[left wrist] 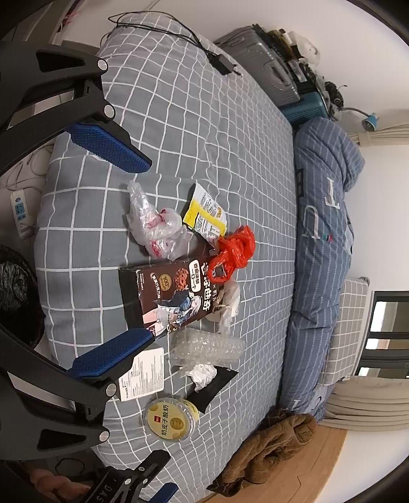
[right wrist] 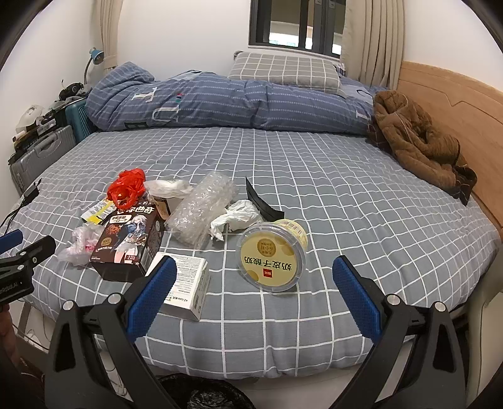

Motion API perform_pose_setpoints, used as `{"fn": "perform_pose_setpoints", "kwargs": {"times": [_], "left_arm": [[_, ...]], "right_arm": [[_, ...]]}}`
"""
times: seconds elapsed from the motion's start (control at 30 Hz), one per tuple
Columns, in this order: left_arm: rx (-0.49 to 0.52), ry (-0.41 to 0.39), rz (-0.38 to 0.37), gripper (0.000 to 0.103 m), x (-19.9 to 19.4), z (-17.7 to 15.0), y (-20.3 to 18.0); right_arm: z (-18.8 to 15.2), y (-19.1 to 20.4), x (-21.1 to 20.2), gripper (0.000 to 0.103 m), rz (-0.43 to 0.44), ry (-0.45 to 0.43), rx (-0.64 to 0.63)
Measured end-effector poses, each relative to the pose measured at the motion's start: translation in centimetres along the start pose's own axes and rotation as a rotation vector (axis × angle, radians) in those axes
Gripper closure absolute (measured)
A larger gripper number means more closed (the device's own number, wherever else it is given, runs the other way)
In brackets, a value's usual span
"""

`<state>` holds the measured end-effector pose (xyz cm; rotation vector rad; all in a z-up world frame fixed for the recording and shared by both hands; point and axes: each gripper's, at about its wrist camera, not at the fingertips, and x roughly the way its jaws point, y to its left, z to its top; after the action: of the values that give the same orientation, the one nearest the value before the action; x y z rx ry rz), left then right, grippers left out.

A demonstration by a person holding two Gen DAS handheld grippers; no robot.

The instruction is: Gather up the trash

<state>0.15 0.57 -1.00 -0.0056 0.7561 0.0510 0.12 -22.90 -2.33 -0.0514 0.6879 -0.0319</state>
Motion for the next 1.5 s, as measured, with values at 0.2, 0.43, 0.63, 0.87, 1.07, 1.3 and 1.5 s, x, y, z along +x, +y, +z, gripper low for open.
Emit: {"fn": "perform_pose_setpoints", "kwargs": {"times": [0.2,0.43,0.63,0.87,1.07,1.3,1.5], "left_arm": [[0.003,0.003,0.001,0.006,0.0,0.1,-0.3],[0.001,0.009,0.001,0.006,0.1,0.1,-0.5],[0.001,0.009,0.001,0.006,0.2,0.1,-0.5],[-0.001,0.01,0.0,0.006,0.2,0.1,-0.5],[0.001,0.013,0.002,0.006,0.2,0.0,-0.5],[0.003,0.017,0.0,0.006,0.2,0.1,-0.6],[0.027,0.044,-0.006,0.006,1.5,0.4,-1.8]], "right_arm": [[0.0,-0.1,0.0,0.008,-0.001,-0.003,0.004],[0.0,-0.2,0.0,0.008,-0.004,-0.004,0.008],[0.1,-0.2,0.0,0.008,-0.005,-0.004,0.006],[0.1,-0.2,0.0,0.008,-0.005,-0.004,0.007],[0.1,-0.2,0.0,0.008,-0.004,-0.004,0.007],[0.1,-0.2,0.0,0.008,-0.006,-0.004,0.006],[0.5,-0.7,1.0,0.008,-0.028,0.013,-0.001]]}}
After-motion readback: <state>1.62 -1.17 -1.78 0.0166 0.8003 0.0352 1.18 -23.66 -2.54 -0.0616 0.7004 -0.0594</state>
